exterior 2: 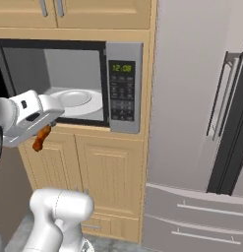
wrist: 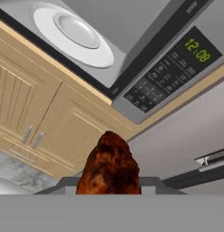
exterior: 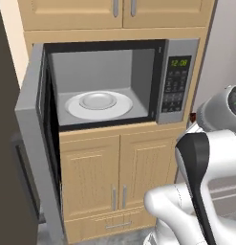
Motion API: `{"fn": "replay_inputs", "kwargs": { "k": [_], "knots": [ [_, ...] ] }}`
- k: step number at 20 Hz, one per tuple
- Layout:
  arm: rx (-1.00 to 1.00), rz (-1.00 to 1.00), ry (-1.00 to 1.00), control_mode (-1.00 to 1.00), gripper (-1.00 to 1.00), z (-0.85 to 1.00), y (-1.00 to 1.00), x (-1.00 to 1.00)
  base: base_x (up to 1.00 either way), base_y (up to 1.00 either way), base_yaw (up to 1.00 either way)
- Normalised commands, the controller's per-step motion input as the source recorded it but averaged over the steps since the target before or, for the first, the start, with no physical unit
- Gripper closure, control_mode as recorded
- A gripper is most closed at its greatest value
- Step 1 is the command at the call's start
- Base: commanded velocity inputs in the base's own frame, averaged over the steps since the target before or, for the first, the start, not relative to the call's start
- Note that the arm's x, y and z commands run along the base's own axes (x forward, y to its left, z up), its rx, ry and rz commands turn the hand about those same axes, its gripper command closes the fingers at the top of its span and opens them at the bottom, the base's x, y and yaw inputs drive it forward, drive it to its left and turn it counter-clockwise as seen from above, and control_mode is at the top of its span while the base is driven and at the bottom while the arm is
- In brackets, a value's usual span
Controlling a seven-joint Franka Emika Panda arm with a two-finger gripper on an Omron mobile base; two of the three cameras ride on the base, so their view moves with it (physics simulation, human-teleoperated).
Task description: Pick the chicken drumstick from the counter and place it in the microwave. Then turn on the microwave.
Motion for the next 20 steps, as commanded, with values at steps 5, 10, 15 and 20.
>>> {"fn": "replay_inputs", "kwargs": {
  "k": [5, 10, 15, 20],
  "knots": [
    [0.00, 0.00, 0.00, 1.00, 1.00, 0.00, 0.00, 0.00, 0.01, 0.38, -0.01],
    [0.00, 0.00, 0.00, 1.00, 1.00, 0.00, 0.00, 0.00, 0.05, 0.37, -0.01],
    [0.00, 0.00, 0.00, 1.00, 1.00, 0.00, 0.00, 0.00, 0.30, 0.17, 0.00],
    [0.00, 0.00, 0.00, 1.00, 1.00, 0.00, 0.00, 0.00, 0.37, 0.00, 0.08]
  ]
}}
